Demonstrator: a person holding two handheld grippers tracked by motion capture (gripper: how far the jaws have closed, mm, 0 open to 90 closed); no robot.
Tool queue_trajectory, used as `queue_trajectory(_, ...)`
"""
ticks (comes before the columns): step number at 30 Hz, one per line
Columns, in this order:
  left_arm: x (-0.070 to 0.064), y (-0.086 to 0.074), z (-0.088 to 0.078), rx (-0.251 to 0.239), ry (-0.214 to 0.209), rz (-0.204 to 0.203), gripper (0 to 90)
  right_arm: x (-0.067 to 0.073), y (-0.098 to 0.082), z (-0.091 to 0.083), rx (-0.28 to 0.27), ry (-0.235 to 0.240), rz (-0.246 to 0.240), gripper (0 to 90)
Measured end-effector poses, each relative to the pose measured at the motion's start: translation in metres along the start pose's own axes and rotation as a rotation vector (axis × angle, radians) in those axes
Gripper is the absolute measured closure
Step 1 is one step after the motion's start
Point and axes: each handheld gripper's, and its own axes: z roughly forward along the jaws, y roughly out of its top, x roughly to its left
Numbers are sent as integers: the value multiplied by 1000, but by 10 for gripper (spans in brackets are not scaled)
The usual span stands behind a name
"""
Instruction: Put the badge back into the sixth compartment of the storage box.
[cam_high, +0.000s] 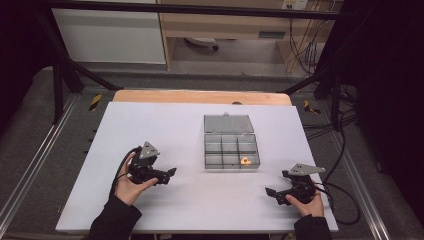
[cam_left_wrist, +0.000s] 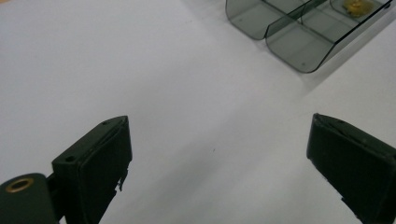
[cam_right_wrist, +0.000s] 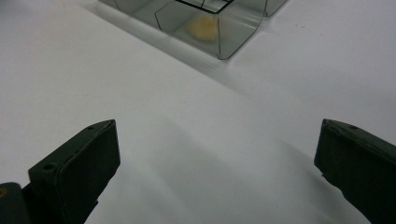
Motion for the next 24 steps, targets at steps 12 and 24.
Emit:
queue_trajectory(12, 17, -48, -13, 10, 16, -31, 64, 0, 0, 0, 5, -2, -5, 5)
queue_trajectory(24, 28, -71, -19, 32, 18, -34, 56, 0, 0, 0, 1, 4, -4, 5)
